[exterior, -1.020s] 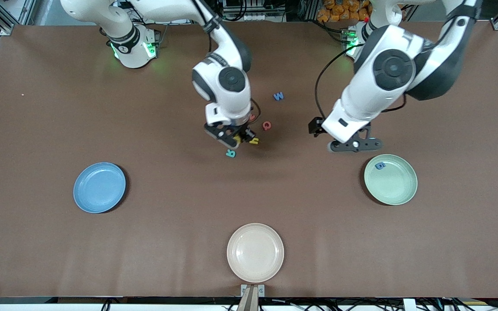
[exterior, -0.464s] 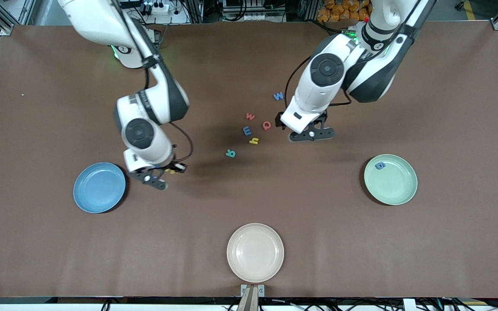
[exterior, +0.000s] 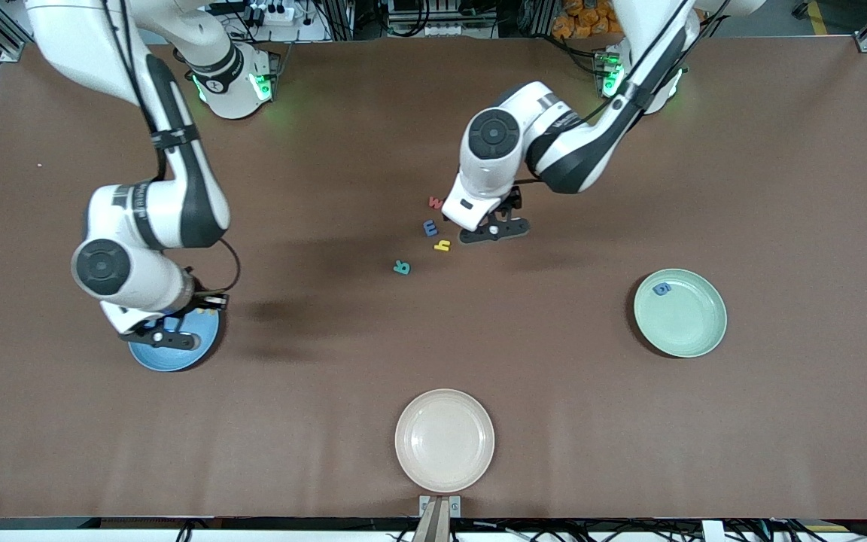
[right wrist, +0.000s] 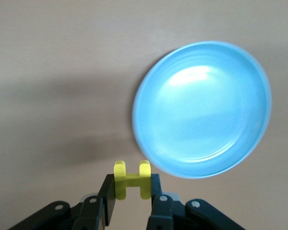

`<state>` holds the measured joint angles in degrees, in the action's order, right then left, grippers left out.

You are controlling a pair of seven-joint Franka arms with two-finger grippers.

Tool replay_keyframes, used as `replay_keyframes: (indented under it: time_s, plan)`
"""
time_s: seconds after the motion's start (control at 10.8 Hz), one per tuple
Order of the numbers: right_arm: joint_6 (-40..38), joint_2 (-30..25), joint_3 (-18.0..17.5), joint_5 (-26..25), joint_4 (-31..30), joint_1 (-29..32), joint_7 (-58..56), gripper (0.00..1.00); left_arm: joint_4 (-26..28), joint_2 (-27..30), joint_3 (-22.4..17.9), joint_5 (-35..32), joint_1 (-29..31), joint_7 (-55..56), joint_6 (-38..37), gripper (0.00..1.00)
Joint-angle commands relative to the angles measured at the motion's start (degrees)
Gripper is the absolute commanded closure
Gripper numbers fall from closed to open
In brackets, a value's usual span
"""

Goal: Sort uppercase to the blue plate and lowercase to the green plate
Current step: 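Release the H on the blue plate while the left gripper grasps blue m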

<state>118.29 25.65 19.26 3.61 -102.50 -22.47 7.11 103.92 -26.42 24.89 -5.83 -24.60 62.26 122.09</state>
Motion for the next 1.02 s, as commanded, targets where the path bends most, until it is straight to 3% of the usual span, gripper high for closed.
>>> replay_keyframes:
  time_s: [0.0,0.09,0.19,0.28,0.37,0.56,0.93]
  plan:
    - [0.18,-1.39,-0.63,-0.44,-1.13,3.65,-8.92,1.00,-4.95,-6.70,-1.33,-1.64,-4.74,6.88,2.00,0.00]
    - [0.36,-1.30,-0.63,-0.62,-1.13,4.62,-11.21,1.00,-5.30,-8.46,-2.12,-1.64,-6.07,10.21,4.28,0.00]
    - [0.62,-1.21,-0.54,-0.62,-1.04,5.24,-13.06,0.90,-5.74,-9.86,-2.74,-1.64,-7.21,11.29,5.69,0.02]
    - [0.71,-1.30,-0.54,-0.62,-1.04,5.76,-14.13,0.31,-6.36,-11.10,-3.87,-1.64,-8.70,12.35,6.66,0.05]
    - [0.71,-1.30,-0.19,-0.54,-1.04,5.94,-14.22,0.00,-7.49,-12.15,-5.45,-1.64,-10.63,13.05,7.02,0.07]
    - [0.62,-1.30,-0.19,-0.45,-1.04,5.86,-13.79,0.00,-9.60,-14.18,-7.92,-1.56,-13.98,15.60,7.03,0.10]
    - [0.27,-1.30,-0.19,-0.10,-1.13,5.42,-13.26,0.00,-10.67,-16.55,-8.28,-1.56,-14.25,15.78,8.34,0.14]
